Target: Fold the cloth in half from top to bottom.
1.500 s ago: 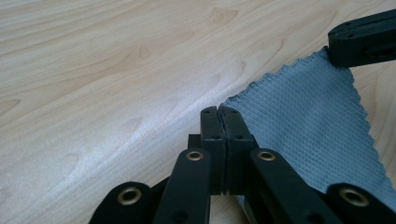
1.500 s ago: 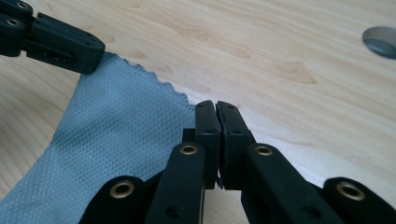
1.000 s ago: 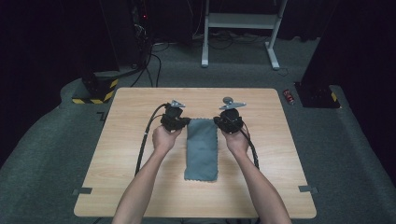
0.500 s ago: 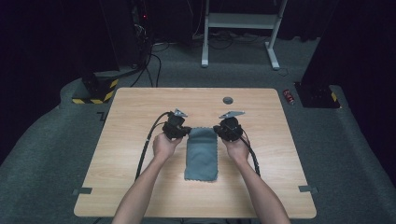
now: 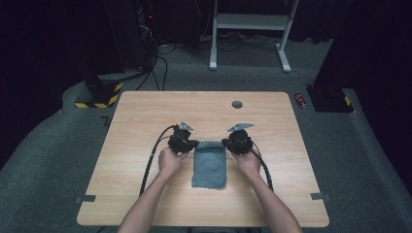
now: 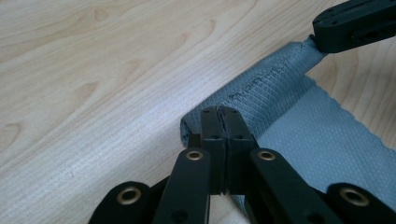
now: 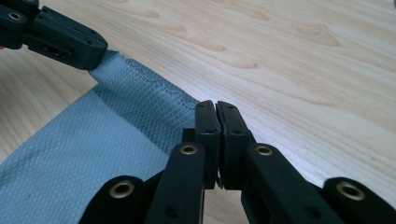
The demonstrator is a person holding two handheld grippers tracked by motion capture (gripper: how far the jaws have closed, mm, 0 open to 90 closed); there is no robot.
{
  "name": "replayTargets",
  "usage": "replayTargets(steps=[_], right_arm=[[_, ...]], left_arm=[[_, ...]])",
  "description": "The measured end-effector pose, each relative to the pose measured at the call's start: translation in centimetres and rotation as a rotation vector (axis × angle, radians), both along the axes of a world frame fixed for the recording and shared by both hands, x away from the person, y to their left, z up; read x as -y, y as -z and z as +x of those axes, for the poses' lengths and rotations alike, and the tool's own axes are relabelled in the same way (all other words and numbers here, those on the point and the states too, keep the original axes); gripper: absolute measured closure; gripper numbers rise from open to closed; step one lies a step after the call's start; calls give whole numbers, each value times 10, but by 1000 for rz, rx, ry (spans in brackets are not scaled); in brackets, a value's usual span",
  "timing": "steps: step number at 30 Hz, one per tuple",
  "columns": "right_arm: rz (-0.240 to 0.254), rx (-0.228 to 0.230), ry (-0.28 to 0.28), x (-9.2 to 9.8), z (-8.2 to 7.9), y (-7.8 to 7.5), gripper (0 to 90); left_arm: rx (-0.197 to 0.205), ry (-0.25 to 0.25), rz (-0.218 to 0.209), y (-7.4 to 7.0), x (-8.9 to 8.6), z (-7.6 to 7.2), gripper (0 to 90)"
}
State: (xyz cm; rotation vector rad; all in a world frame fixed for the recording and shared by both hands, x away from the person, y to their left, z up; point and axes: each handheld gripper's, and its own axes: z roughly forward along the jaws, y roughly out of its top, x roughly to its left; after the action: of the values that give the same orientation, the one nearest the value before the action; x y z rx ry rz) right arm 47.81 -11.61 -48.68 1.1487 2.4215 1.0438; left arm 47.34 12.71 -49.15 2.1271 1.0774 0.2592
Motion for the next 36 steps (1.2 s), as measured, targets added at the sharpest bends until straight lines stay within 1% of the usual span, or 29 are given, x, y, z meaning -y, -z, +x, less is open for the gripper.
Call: replayTargets(steps=[2, 3, 6, 7, 8, 12, 15, 17, 22, 23, 26, 29, 32, 33, 36], right_arm=[[-1, -2, -8, 1, -2, 2, 880], [-1, -6, -8, 1, -3, 3, 881], [6, -10, -12, 1, -7, 5, 880], [7, -4, -17, 2, -7, 5, 880], [10, -9, -16, 2, -8, 6, 880], [18, -8, -21, 3, -11, 7, 880], [21, -10, -27, 5, -14, 8, 880], [26, -12, -28, 5, -16, 8, 880], [33, -10, -37, 5, -20, 7, 880], [33, -4, -41, 6, -20, 7, 880], [37, -6, -42, 6, -22, 6, 880], [40, -3, -45, 7, -24, 4, 880], [42, 0, -54, 6, -27, 3, 880], [43, -2, -53, 6, -28, 3, 880], [37, 10, -68, 6, -30, 2, 880]], left_arm=[[-2, 2, -1, 2, 0, -2, 891], [1, 9, 9, 2, 0, -4, 891], [3, 17, 16, 3, 0, -7, 891], [5, 15, 10, 4, 0, -8, 892], [2, 12, 2, 4, -1, -9, 892], [13, 22, 3, 3, -1, -13, 891], [13, 23, -3, 4, -1, -16, 891], [14, 30, -2, 4, -2, -18, 891], [26, 29, -18, 3, -5, -23, 891], [26, 32, -16, 3, -5, -23, 891], [30, 42, -10, 3, -4, -27, 891], [40, 52, -2, 1, -5, -31, 892], [50, 51, 0, 0, -6, -32, 891], [50, 48, -6, 0, -6, -33, 892], [54, 47, -13, 0, -7, -34, 892]])
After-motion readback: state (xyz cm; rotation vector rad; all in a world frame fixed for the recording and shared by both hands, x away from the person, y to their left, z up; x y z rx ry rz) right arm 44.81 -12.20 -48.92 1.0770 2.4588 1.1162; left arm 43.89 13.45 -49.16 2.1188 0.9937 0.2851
